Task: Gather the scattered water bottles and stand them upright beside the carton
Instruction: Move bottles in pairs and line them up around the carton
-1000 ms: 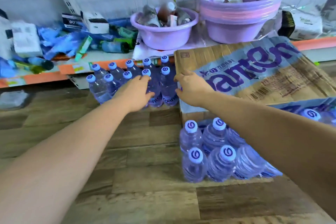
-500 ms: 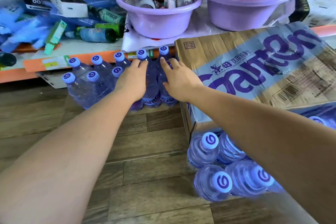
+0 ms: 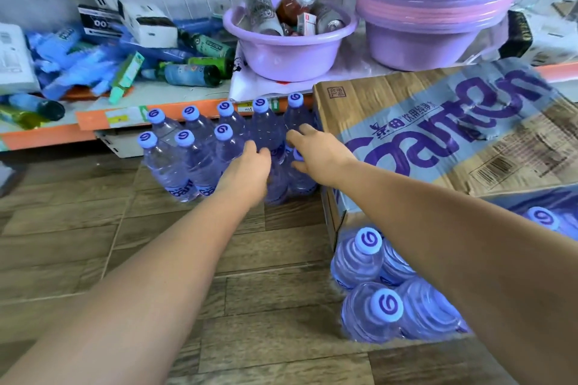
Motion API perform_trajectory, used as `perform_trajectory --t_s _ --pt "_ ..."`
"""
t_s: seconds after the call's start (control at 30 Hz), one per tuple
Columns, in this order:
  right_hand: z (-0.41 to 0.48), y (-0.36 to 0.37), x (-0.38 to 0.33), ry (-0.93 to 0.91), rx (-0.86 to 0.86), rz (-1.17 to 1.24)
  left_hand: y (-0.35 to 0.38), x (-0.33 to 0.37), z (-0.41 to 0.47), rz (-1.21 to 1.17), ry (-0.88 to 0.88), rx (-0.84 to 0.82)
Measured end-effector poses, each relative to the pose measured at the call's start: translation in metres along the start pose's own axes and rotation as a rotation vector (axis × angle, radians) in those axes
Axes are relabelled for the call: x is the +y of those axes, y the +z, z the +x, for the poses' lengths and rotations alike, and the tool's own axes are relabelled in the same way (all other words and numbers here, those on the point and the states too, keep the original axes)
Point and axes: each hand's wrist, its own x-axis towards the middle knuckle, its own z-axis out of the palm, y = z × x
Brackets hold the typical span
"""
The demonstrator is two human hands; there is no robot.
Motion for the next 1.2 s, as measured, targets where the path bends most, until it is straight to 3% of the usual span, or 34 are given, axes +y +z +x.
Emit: perform_trajectory --t_s 0.17,0.33,0.47,0.57,0.67,0.77,0.97,1.2 --pt "-0.027 -0.011 -0.011 0.049 0.029 0.183 -0.022 -0.003 -0.016 -0.017 0.043 -0.003" --pt "-0.051 -0.033 -0.029 -0.045 0.007 0.216 -0.067 -0.001 -0.041 0.045 0.138 -0.008" --pt "-0.071 -0.082 -0.034 -0.116 0.082 0.191 -0.127 0.007 -0.066 0.222 0.142 0.089" --pt "-0.090 -0.133 -0.033 -0.095 0.179 0.216 -0.174 0.023 -0.085 0.128 0.117 0.149" --pt "-0.111 -0.182 -0.024 -0.046 0.290 0.247 -0.220 0.047 -0.098 -0.023 0.149 0.215" --pt "-0.140 -0.226 -0.009 -0.001 0.388 0.226 -0.257 0.079 -0.108 -0.019 0.204 0.276" --pt "-0.199 -0.285 0.034 0.094 0.382 0.061 -0.293 0.154 -0.117 0.069 0.328 0.278" --pt "-0.276 -0.299 0.109 0.258 0.374 -0.007 -0.283 0.259 -0.122 0.054 0.500 0.255"
